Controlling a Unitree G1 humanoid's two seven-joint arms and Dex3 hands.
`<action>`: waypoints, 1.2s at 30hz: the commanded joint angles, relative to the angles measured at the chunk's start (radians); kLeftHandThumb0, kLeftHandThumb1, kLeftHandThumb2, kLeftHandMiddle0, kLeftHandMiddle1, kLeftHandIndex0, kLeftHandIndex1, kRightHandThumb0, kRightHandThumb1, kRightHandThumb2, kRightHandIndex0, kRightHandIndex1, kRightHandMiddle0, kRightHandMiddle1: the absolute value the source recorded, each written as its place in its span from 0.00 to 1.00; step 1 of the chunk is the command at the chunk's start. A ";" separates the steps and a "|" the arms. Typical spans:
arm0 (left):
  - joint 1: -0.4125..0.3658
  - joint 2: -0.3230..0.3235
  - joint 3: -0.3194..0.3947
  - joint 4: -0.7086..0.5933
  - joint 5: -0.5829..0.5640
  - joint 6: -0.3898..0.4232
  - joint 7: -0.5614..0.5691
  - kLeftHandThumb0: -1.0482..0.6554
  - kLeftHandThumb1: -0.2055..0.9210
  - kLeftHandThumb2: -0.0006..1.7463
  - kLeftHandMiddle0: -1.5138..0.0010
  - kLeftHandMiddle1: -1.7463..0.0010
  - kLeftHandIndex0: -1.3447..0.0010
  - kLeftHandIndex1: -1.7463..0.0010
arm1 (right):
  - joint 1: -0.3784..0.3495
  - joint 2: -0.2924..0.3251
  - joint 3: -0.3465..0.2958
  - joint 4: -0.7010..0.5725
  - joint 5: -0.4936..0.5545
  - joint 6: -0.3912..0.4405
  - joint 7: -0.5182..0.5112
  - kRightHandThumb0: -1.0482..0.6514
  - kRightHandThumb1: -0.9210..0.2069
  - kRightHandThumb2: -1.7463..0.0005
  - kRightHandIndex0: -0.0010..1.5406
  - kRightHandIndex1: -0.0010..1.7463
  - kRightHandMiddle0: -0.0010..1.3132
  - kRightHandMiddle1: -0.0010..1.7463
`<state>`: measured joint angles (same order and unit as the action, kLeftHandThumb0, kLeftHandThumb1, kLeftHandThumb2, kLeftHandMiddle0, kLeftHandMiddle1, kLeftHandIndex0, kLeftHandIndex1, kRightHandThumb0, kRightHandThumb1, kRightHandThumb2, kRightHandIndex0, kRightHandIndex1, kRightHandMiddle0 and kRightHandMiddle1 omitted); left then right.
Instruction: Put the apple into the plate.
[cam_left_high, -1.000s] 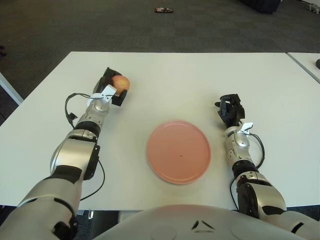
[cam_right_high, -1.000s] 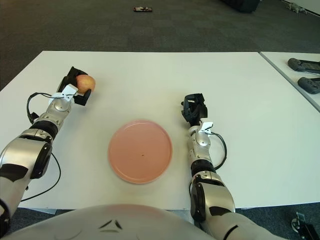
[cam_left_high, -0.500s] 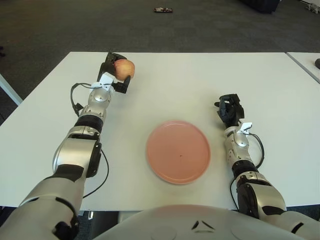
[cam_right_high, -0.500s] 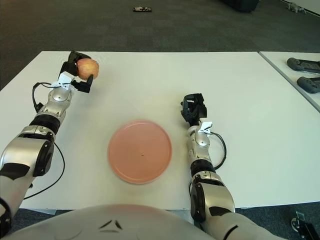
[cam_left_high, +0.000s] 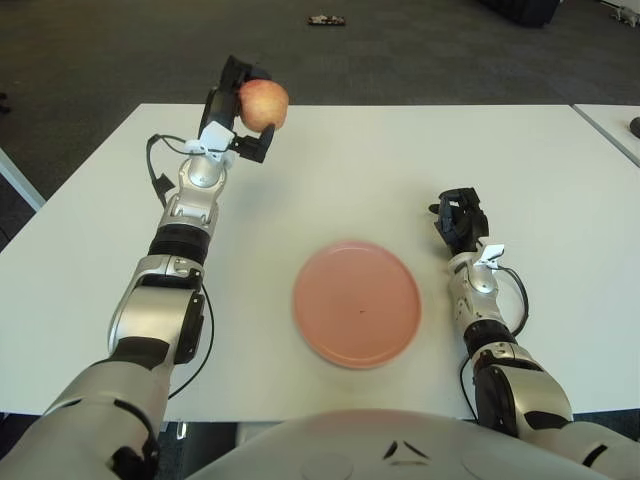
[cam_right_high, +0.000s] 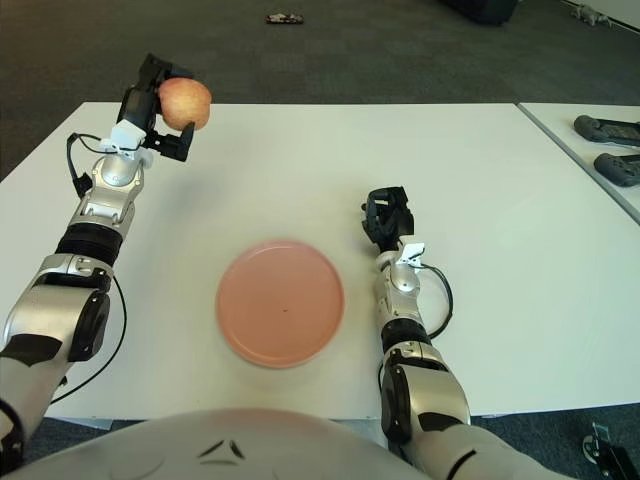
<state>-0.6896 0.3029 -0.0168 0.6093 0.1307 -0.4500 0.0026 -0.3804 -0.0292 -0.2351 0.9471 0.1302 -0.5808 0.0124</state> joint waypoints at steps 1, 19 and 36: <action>0.056 0.003 -0.014 -0.066 0.010 0.014 -0.032 0.61 0.18 0.95 0.42 0.05 0.53 0.00 | 0.043 0.015 -0.004 0.052 0.011 0.058 0.004 0.41 0.02 0.68 0.25 0.85 0.16 1.00; 0.265 -0.029 -0.131 -0.466 -0.008 0.029 -0.241 0.61 0.16 0.96 0.41 0.06 0.51 0.00 | 0.038 0.015 -0.002 0.061 0.002 0.062 -0.012 0.41 0.01 0.70 0.25 0.85 0.16 1.00; 0.375 0.017 -0.213 -0.574 -0.007 0.056 -0.430 0.61 0.16 0.95 0.41 0.07 0.52 0.00 | 0.035 0.018 -0.003 0.068 0.003 0.067 -0.026 0.41 0.03 0.68 0.26 0.86 0.16 1.00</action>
<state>-0.3040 0.3010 -0.2383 0.0513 0.1274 -0.4035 -0.4036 -0.3930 -0.0272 -0.2352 0.9636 0.1291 -0.5784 -0.0037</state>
